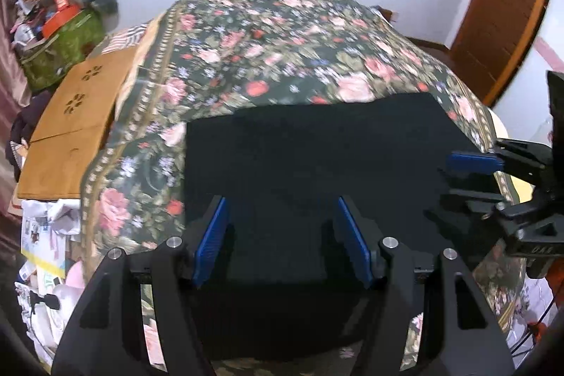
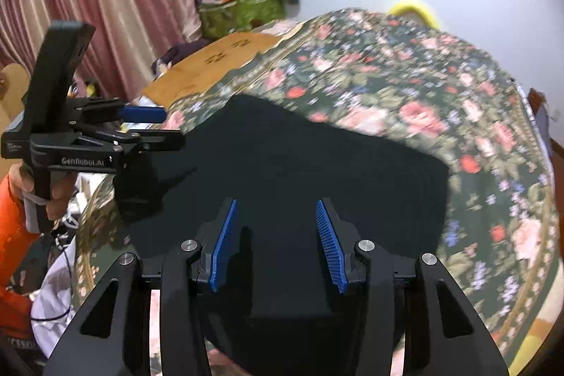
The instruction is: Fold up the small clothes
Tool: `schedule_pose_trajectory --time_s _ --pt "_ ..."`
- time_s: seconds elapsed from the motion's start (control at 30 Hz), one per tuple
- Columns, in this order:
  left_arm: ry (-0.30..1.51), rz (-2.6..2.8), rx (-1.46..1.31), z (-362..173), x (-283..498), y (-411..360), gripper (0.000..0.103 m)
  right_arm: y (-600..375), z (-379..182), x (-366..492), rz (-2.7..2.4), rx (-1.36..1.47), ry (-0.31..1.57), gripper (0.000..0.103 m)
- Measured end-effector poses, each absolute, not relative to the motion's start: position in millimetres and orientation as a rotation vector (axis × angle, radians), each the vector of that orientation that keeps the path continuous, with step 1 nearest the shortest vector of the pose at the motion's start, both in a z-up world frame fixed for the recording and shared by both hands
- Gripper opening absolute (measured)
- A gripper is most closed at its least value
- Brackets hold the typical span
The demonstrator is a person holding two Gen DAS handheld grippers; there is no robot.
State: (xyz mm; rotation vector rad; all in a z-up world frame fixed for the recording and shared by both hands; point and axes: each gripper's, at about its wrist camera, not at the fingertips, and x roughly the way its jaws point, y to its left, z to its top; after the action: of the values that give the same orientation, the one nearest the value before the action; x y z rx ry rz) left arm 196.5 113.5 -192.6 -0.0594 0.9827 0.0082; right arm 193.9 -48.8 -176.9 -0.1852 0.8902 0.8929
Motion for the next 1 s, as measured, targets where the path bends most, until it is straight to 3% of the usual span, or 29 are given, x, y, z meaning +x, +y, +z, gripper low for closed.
schedule_pose_trajectory --time_s 0.17,0.27,0.53,1.0 --pt "1.053 0.052 -0.065 -220 189 121 0.063 -60 -194 192 0.863 -0.181 0.940 0.042" --pt "1.047 0.101 -0.087 -226 178 139 0.076 -80 -197 192 0.825 -0.158 0.951 0.042" --pt "1.016 0.197 -0.121 -210 151 167 0.077 -127 -189 190 0.703 -0.111 0.958 0.042" --pt "0.627 0.138 -0.068 -67 86 106 0.077 -134 -70 126 0.721 -0.034 0.586 0.042"
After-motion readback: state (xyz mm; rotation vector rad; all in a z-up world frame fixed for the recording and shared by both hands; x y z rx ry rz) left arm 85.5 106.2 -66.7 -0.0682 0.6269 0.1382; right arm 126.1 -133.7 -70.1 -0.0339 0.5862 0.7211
